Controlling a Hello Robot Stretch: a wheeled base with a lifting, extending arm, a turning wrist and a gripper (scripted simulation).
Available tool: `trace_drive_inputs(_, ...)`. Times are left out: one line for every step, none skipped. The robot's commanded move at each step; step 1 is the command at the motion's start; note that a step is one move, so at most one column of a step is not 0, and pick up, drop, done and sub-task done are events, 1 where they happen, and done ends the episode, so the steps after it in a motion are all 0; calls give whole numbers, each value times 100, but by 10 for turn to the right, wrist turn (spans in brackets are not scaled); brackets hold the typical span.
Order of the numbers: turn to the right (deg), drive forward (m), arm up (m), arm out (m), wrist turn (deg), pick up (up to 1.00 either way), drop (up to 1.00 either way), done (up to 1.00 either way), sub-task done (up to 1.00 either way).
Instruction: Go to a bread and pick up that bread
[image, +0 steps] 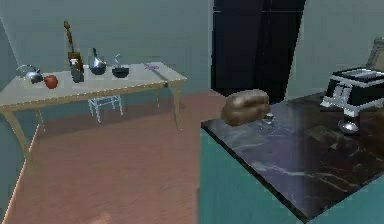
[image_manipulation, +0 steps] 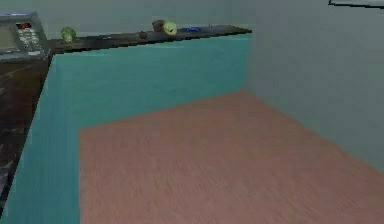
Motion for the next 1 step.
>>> trace_drive_inputs(0, 30, 0, 0, 0, 0, 0, 0, 0)
